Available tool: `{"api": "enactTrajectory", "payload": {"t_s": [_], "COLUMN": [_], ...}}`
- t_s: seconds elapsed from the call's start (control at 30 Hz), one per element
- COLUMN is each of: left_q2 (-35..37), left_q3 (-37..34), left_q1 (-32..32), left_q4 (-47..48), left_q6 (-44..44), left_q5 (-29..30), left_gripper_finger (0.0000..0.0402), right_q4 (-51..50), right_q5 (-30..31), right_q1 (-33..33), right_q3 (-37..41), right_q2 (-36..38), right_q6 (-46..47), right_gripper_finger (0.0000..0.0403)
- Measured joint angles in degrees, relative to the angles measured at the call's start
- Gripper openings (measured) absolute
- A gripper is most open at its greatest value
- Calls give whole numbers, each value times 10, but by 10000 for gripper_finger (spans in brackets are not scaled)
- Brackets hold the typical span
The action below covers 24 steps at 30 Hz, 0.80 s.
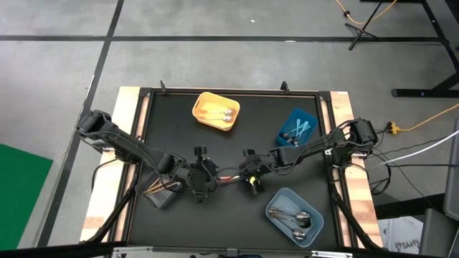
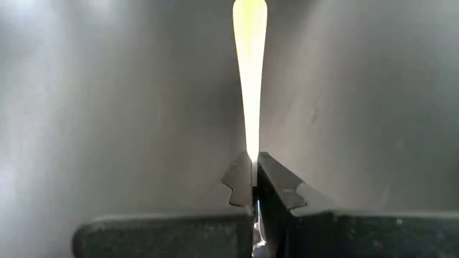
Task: Sort silverware by color (type)
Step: Put the orange spoon into the yellow bin
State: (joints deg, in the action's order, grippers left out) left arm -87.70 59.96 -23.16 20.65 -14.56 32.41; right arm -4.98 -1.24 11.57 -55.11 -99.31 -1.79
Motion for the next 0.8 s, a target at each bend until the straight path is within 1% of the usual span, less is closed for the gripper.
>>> {"api": "enactTrajectory", "payload": {"t_s": [0.13,0.37,0.57,0.73,0.8], "left_q2": [35,110,174,200,203], "left_q3": [1,1,1,2,2], "left_q1": [-2,-4,-5,-5,-5], "left_q4": [24,95,144,148,149], "left_q6": [1,-3,-3,-3,-3], "left_q5": [0,6,17,17,19], "left_gripper_finger": [60,60,60,60,60], "right_q4": [1,3,20,31,50], "right_q5": [18,23,23,22,17], "right_q1": [-5,-49,-108,-173,-200], "right_q3": [-38,-107,-150,-174,-174], "right_q2": [0,1,2,-1,-4], "right_q6": [0,0,-2,-2,-2], "right_gripper_finger": [1,1,1,1,1]}}
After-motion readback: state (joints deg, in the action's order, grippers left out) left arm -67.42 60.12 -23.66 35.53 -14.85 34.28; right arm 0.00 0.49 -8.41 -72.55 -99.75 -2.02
